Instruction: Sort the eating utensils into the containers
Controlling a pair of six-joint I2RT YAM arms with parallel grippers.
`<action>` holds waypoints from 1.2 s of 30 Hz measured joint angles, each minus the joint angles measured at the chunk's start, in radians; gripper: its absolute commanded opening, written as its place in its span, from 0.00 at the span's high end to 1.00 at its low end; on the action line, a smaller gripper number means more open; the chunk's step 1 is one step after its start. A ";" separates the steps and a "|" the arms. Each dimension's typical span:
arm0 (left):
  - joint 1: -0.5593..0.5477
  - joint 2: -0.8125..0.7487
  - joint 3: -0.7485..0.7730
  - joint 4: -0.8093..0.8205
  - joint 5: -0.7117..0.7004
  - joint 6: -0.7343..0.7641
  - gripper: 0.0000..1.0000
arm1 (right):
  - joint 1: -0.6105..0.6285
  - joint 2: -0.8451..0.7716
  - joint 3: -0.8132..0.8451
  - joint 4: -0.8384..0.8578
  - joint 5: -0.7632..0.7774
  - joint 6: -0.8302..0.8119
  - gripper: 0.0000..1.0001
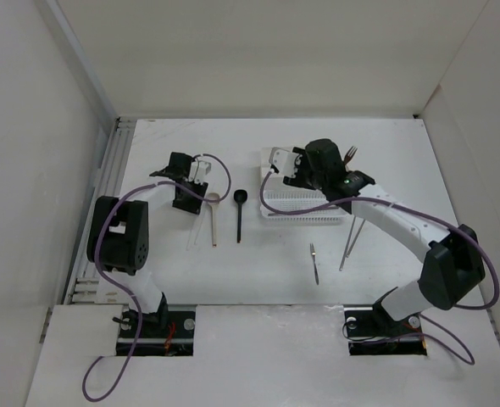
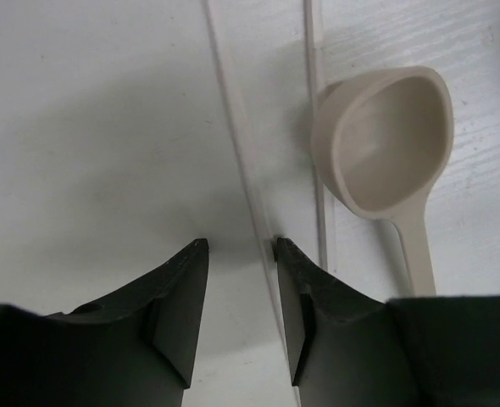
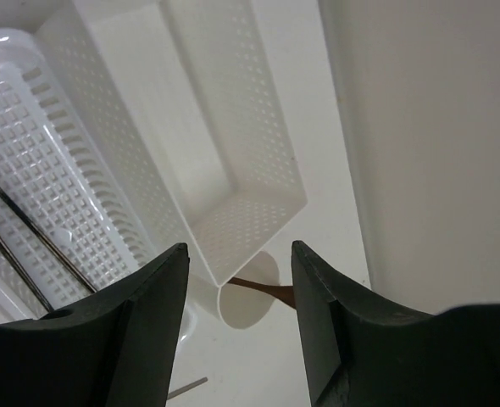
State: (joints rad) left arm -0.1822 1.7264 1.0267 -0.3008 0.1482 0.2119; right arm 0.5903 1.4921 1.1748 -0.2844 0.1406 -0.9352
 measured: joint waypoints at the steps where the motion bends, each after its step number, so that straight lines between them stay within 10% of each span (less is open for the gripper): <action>1: -0.002 0.004 0.005 -0.002 -0.010 0.001 0.71 | 0.000 -0.008 0.000 0.011 0.004 0.008 0.43; 5: 0.005 0.015 0.019 -0.002 -0.044 0.011 1.00 | -0.010 -0.046 -0.009 0.053 0.014 0.029 0.43; 23: 0.013 -0.074 0.197 -0.104 -0.092 0.142 1.00 | -0.145 -0.219 -0.021 0.275 -0.065 0.271 0.43; 36: -0.485 -0.086 0.557 -0.219 0.014 0.435 1.00 | -0.324 -0.377 -0.125 0.534 -0.087 0.582 0.38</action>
State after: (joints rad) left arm -0.6674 1.6402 1.5837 -0.5194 0.1619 0.6464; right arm 0.2665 1.1156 1.0496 0.2501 0.0540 -0.3534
